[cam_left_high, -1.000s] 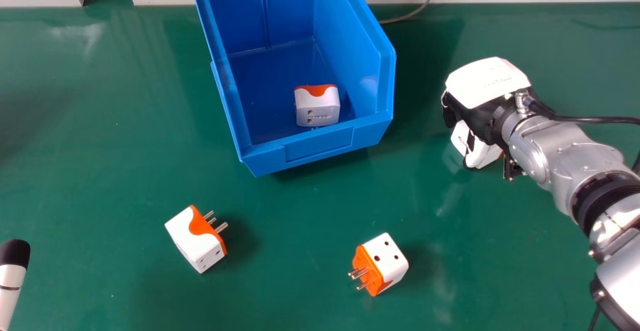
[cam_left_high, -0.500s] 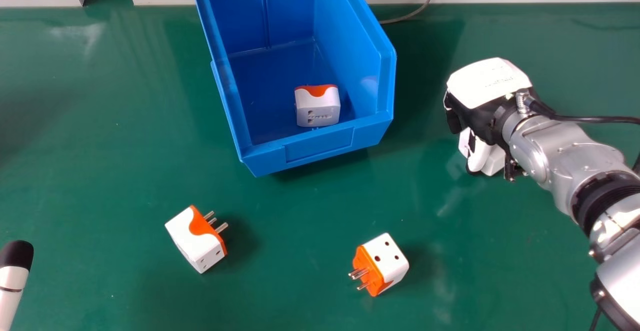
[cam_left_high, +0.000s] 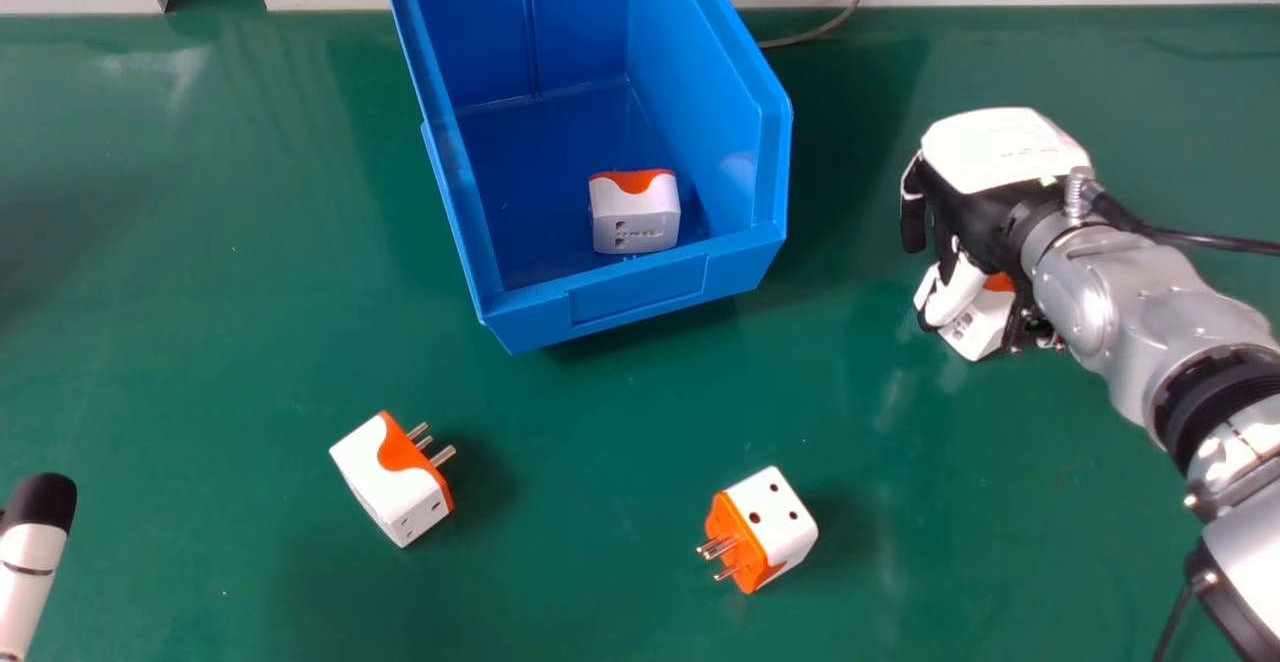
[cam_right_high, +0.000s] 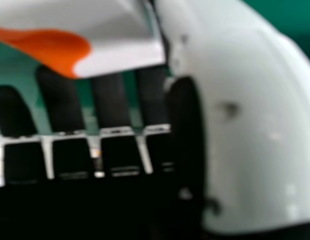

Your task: Pick all objects and put in blue box

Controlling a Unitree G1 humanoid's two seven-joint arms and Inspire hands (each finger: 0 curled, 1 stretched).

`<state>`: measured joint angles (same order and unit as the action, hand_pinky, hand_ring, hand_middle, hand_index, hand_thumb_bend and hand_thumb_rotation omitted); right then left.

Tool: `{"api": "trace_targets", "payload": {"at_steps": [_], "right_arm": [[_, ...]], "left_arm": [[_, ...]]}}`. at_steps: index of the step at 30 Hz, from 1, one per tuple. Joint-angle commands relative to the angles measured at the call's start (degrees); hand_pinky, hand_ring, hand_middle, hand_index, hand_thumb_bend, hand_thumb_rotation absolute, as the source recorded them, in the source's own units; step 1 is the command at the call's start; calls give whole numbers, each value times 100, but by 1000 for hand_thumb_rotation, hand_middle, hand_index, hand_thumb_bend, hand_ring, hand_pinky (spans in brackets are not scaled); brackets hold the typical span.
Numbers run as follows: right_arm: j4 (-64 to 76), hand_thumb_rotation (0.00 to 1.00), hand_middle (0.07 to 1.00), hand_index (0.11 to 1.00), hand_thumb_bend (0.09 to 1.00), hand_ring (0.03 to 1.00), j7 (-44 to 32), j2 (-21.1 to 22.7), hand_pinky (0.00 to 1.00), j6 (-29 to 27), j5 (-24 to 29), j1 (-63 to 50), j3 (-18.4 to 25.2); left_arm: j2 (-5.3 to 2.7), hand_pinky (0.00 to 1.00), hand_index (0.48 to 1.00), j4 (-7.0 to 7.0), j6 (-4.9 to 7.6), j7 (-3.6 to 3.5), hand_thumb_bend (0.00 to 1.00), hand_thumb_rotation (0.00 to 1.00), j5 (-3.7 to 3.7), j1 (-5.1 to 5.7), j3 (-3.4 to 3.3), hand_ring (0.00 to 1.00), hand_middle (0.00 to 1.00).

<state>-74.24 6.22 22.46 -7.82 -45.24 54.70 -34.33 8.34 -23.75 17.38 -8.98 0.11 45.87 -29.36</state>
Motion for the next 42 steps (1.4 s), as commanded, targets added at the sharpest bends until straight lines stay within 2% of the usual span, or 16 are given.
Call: {"api": "trace_targets", "payload": {"at_steps": [1, 2, 3, 4, 9, 14, 20, 24, 30, 36, 42], "right_arm": [[67, 167, 676, 646, 521, 635, 166, 97, 481, 63, 104, -3, 107], [71, 224, 723, 707, 534, 680, 159, 105, 526, 53, 129, -6, 139], [69, 224, 723, 707, 534, 680, 142, 110, 526, 43, 158, -3, 175], [81, 271, 767, 760, 543, 721, 131, 122, 566, 38, 185, -3, 213], [63, 362, 848, 846, 563, 800, 204, 145, 646, 59, 212, 20, 264], [48, 534, 950, 950, 627, 915, 197, 168, 760, 130, 313, 29, 354], [25, 630, 984, 984, 693, 970, -145, 218, 818, 317, 338, 68, 408], [32, 664, 992, 992, 716, 985, -355, 229, 849, 519, 340, 72, 414], [31, 680, 997, 997, 713, 994, -515, 180, 878, 757, 357, 2, 412], [8, 681, 999, 999, 699, 997, -568, -4, 880, 1132, 532, -75, 512], [-44, 669, 1000, 1000, 683, 999, -652, -250, 875, 1617, 779, -93, 675]], "left_arm": [[-6, 897, 967, -38, 17, 56, 617, 932, 31, -76, 48, 975, 981], [-4, 897, 967, -3, 15, 64, 610, 933, 50, -126, 66, 975, 981], [2, 897, 967, 34, 6, 78, 610, 933, 77, -183, 88, 975, 981], [5, 896, 966, 59, 6, 90, 604, 933, 100, -221, 104, 975, 981], [25, 895, 966, 203, -34, 147, 589, 933, 240, -479, 191, 974, 980], [46, 891, 963, 324, -18, 150, 552, 929, 274, -704, 249, 972, 978], [56, 887, 962, 448, -55, 166, 535, 921, 281, -883, 268, 970, 977], [77, 887, 962, 496, -52, 175, 535, 914, 294, -950, 280, 971, 977], [105, 889, 964, 541, -37, 189, 547, 911, 268, -962, 273, 972, 978], [118, 892, 966, 541, -66, 171, 554, 913, 201, -921, 254, 973, 980], [129, 894, 967, 451, -59, 157, 558, 915, 170, -806, 233, 974, 981]]}}
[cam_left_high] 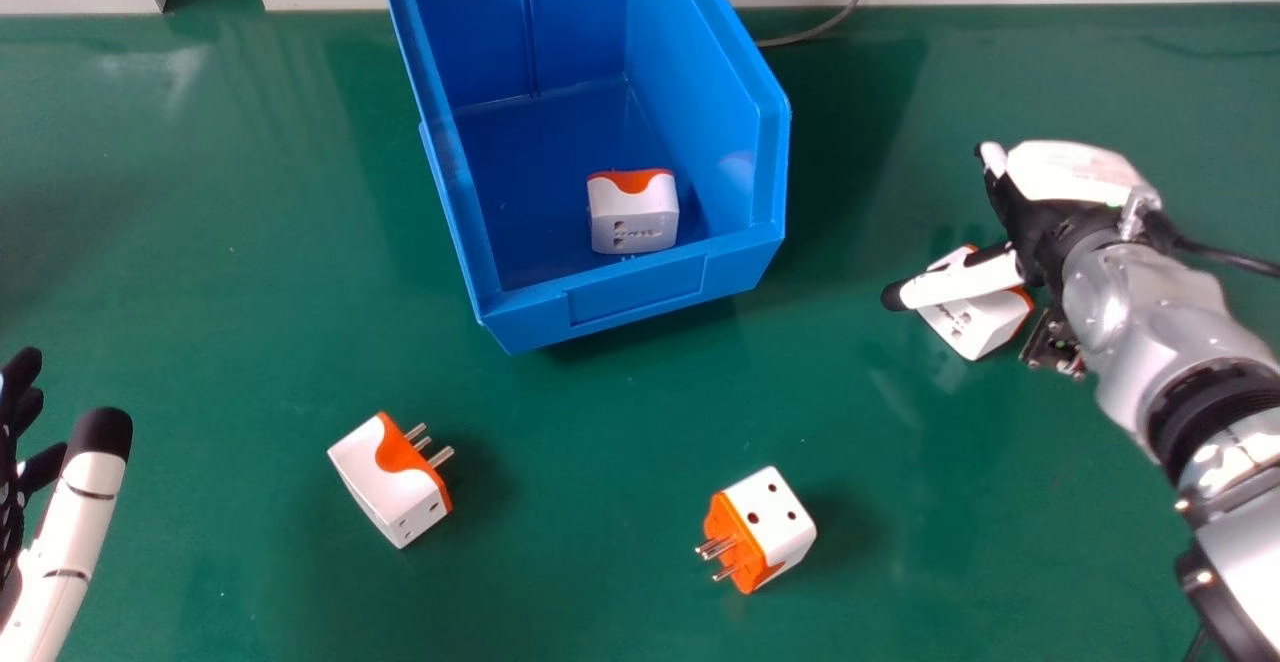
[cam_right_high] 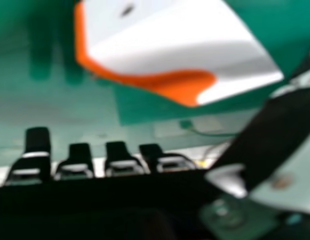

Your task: Pick all objects and put in blue box

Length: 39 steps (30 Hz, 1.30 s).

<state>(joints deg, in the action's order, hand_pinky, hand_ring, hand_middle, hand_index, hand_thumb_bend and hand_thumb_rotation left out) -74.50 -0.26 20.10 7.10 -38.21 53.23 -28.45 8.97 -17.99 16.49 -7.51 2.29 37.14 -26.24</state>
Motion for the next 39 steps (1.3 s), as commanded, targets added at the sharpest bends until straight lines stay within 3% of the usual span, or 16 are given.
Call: {"api": "trace_targets", "payload": {"at_steps": [1, 8, 12, 17, 22, 32, 34, 36, 39], "right_arm": [[-18, 664, 1000, 1000, 679, 999, -30, -42, 875, 186, 109, 51, 106], [25, 626, 1000, 1000, 642, 1000, -138, -150, 871, 352, 357, -30, 298], [53, 608, 1000, 1000, 634, 1000, -158, -200, 879, 400, 561, -88, 453], [61, 574, 1000, 994, 629, 1000, -135, -245, 881, 459, 608, -120, 474], [98, 526, 1000, 985, 625, 994, -51, -246, 870, 468, 720, -180, 579], [13, 484, 1000, 979, 605, 980, -306, -70, 855, 557, 370, -146, 230], [48, 479, 1000, 979, 592, 979, -321, -28, 854, 562, 375, -188, 239], [73, 475, 1000, 980, 583, 980, -318, -4, 854, 547, 372, -220, 222], [99, 476, 1000, 982, 577, 981, -264, 15, 857, 564, 422, -282, 261]], "left_arm": [[72, 894, 967, -117, 39, 11, 559, 916, -49, 76, -83, 975, 981], [98, 897, 968, -157, 17, 33, 561, 921, -33, 125, -85, 976, 982], [123, 897, 969, -107, 42, 28, 570, 922, -59, 120, -101, 976, 982], [113, 897, 968, -205, 21, 15, 582, 922, -95, 173, -116, 976, 982], [132, 896, 968, -167, 78, -6, 588, 921, -117, 184, -144, 976, 982], [161, 899, 969, -143, 79, -14, 610, 920, -84, 165, -166, 977, 983], [167, 900, 970, -154, 88, -24, 613, 920, -99, 175, -172, 978, 984], [193, 901, 970, -81, 110, -35, 611, 921, -125, 142, -186, 978, 984], [184, 901, 971, -145, 66, -41, 611, 922, -143, 143, -178, 978, 984]]}}
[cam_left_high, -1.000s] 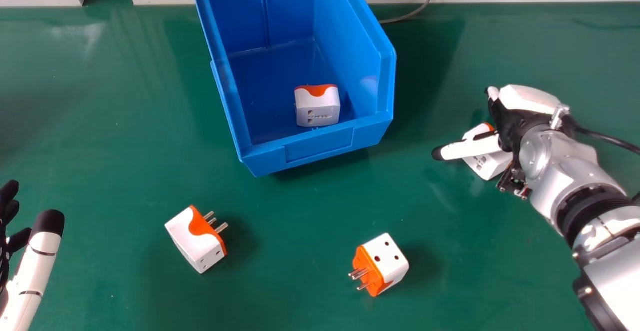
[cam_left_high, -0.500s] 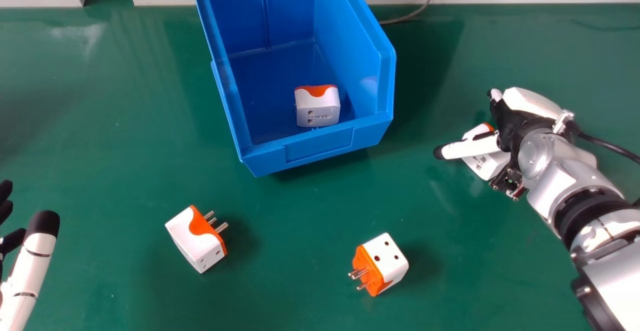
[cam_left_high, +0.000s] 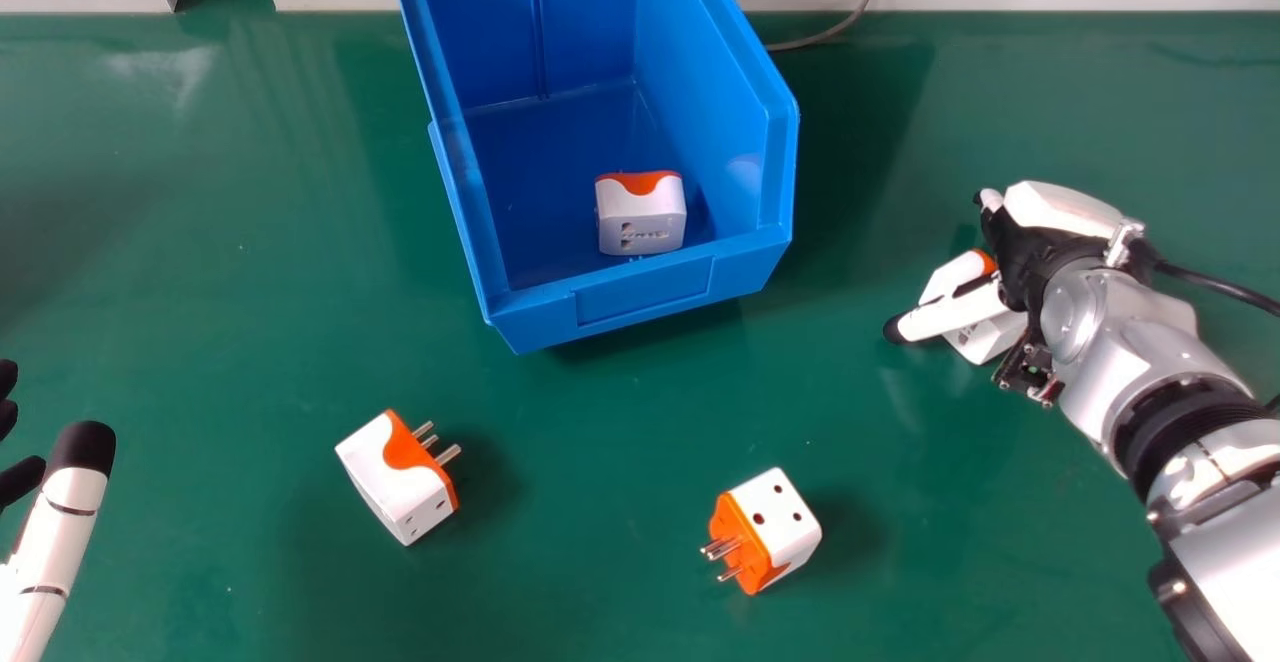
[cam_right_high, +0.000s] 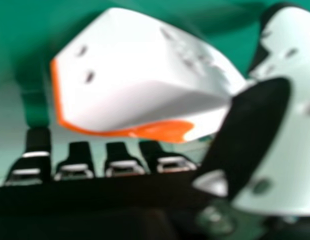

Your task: Pick all objects and put in blue box

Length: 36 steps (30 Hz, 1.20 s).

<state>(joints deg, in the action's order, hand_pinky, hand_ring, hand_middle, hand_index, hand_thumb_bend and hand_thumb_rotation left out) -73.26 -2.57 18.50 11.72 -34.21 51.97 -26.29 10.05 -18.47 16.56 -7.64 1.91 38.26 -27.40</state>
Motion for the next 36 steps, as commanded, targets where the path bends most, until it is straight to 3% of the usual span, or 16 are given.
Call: {"api": "trace_targets", "payload": {"at_steps": [1, 4, 8, 11, 17, 23, 25, 27, 29, 30, 31, 36], "right_arm": [[-25, 478, 1000, 982, 576, 981, -4, 174, 862, 116, 47, -184, 69], [-11, 472, 998, 977, 581, 978, 24, 146, 863, 177, 33, -262, 54], [11, 459, 992, 971, 582, 970, -26, 175, 848, 146, 42, -349, 58], [60, 456, 993, 970, 577, 967, 19, 167, 844, 256, 158, -395, 186], [39, 428, 984, 960, 562, 955, 64, 125, 836, 356, 98, -443, 184], [90, 418, 968, 938, 562, 927, 246, 196, 797, -38, -107, -599, -34], [76, 361, 870, 886, 543, 765, 300, 223, 642, -146, -137, -609, -85], [82, 361, 870, 886, 543, 765, 237, 227, 642, -106, -319, -542, -318], [99, 231, 727, 820, 545, 566, 247, 246, 465, -137, -392, -534, -429], [125, 231, 727, 820, 545, 566, 315, 263, 465, -200, -360, -554, -408], [112, 184, 675, 793, 546, 498, 386, 256, 403, -217, -332, -552, -387], [140, 147, 625, 740, 539, 474, 692, 142, 360, -154, 23, -572, 0]], "left_arm": [[69, 902, 971, -136, 38, -31, 611, 922, -112, 38, -56, 979, 984], [92, 902, 971, -33, 78, -46, 612, 923, -148, 1, -69, 979, 984], [104, 902, 971, -6, 75, -55, 611, 923, -169, -26, -74, 979, 984], [77, 902, 971, -182, 3, -64, 609, 923, -183, 31, -66, 979, 984], [121, 905, 971, -91, 39, -104, 592, 926, -220, 6, -101, 981, 984], [123, 905, 971, -147, 36, -112, 597, 924, -207, 22, -107, 981, 984], [135, 904, 970, -136, 41, -116, 598, 924, -202, 23, -117, 981, 984], [145, 904, 970, -141, 36, -119, 598, 924, -198, 31, -123, 981, 984], [152, 903, 970, -164, 13, -130, 594, 924, -218, 41, -125, 981, 983], [158, 903, 970, -173, -3, -138, 594, 924, -230, 41, -124, 981, 983], [160, 903, 971, -185, -16, -148, 592, 924, -246, 47, -127, 980, 983], [179, 903, 972, -125, 1, -165, 590, 923, -260, 22, -139, 980, 983]]}}
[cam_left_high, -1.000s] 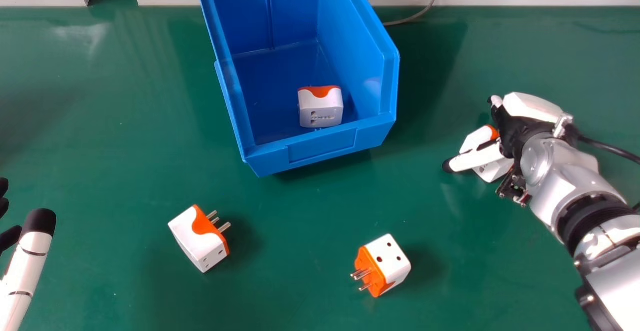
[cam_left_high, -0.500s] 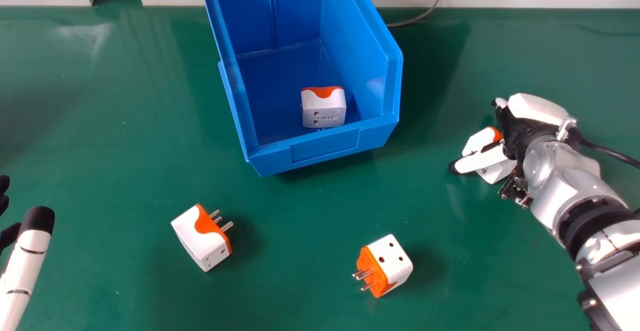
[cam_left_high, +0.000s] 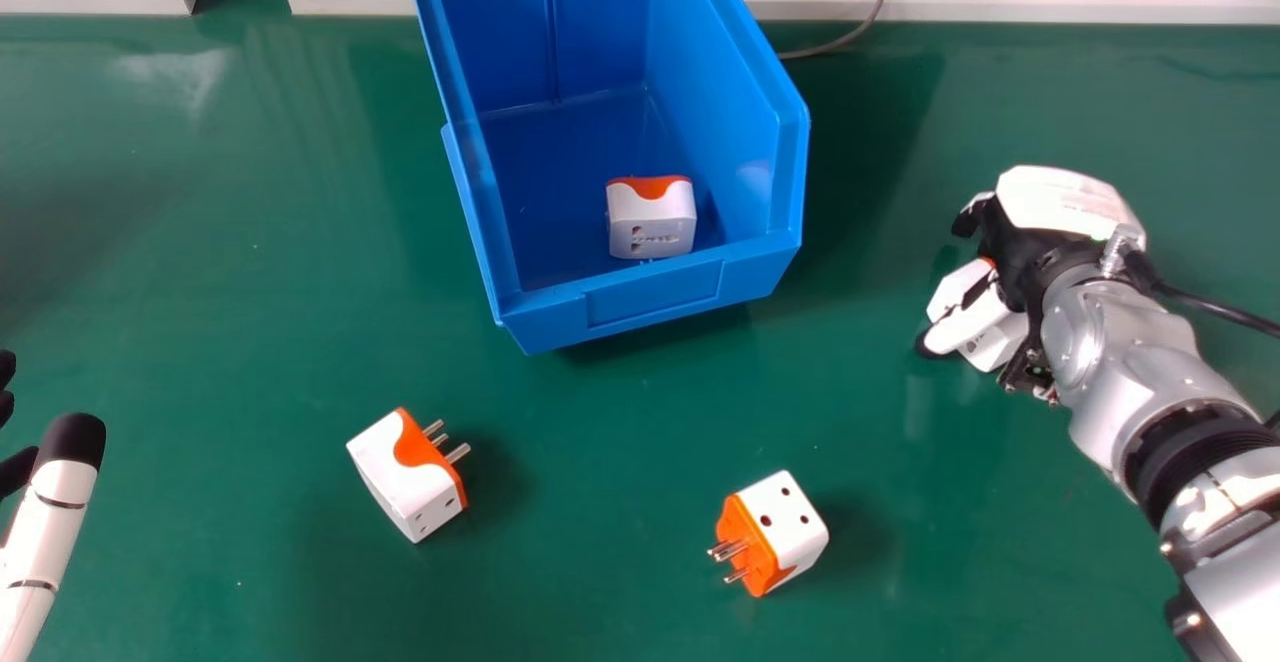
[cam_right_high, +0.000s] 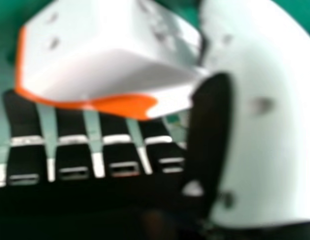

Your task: Pick all objects and put in blue box

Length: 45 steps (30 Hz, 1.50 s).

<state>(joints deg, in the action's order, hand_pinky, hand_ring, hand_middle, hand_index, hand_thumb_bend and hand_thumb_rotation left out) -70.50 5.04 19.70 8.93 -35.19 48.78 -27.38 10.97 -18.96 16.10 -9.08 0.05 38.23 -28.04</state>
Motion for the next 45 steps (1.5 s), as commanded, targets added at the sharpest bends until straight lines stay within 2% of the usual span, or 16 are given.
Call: {"api": "trace_targets", "payload": {"at_steps": [1, 2, 4, 6, 9, 12, 14, 17, 19, 22, 26, 30, 36, 45], "right_arm": [[-134, 147, 625, 740, 539, 474, -61, -1, 360, 152, 161, -243, 160], [-140, 118, 587, 695, 534, 456, -59, -18, 331, 155, 196, -230, 195], [-159, 118, 587, 695, 534, 456, -22, -37, 331, 140, 184, -209, 182], [-157, 75, 536, 638, 524, 421, -10, -52, 302, 148, 229, -208, 240], [-102, 60, 516, 608, 522, 409, -12, -90, 294, 261, 277, -190, 313], [-187, 38, 513, 578, 513, 406, -74, -119, 298, 423, 209, -118, 239], [-173, 30, 511, 561, 510, 414, 41, -145, 311, 499, 307, -127, 336], [-35, 24, 495, 556, 507, 413, 243, -153, 322, 479, 500, -214, 545], [-57, 19, 494, 560, 503, 413, 279, -152, 323, 430, 591, -228, 652], [-89, 15, 489, 562, 500, 410, 358, -205, 323, 463, 755, -226, 823], [7, 12, 488, 567, 496, 408, 587, -236, 318, 251, 929, -344, 1046], [-6, 9, 490, 570, 493, 409, 643, -240, 313, 90, 886, -368, 1004], [5, 6, 496, 574, 489, 410, 533, -267, 308, 160, 1023, -288, 1163], [208, 3, 485, 572, 485, 400, 658, -190, 300, 51, 1196, -362, 1383]], "left_arm": [[94, 903, 972, -51, 50, -26, 590, 923, -84, 17, -83, 980, 983], [97, 903, 972, -38, 49, -29, 589, 923, -90, 12, -86, 980, 983], [94, 903, 972, -79, 29, -22, 589, 923, -72, 19, -80, 980, 983], [89, 901, 973, -135, 3, -14, 586, 922, -51, 36, -75, 979, 982], [87, 900, 973, -192, -22, -10, 586, 922, -45, 59, -77, 979, 982], [112, 899, 973, -110, 11, 4, 584, 921, -20, 25, -93, 978, 981], [109, 899, 973, -130, 6, 14, 586, 920, -7, 32, -95, 978, 981], [106, 898, 973, -129, 13, 15, 590, 920, -14, 38, -96, 978, 981], [87, 898, 973, -187, -8, 9, 593, 919, -34, 63, -90, 978, 981], [92, 897, 973, -218, -50, 19, 599, 917, -20, 46, -86, 978, 981], [92, 897, 972, -216, -31, 12, 603, 915, -23, 56, -87, 977, 980], [108, 896, 972, -172, -5, 30, 606, 913, 29, 8, -78, 977, 980], [116, 894, 971, -136, 17, 25, 605, 910, 26, -26, -68, 976, 979], [73, 892, 970, -91, -53, 75, 591, 893, 103, -161, 27, 975, 978]]}}
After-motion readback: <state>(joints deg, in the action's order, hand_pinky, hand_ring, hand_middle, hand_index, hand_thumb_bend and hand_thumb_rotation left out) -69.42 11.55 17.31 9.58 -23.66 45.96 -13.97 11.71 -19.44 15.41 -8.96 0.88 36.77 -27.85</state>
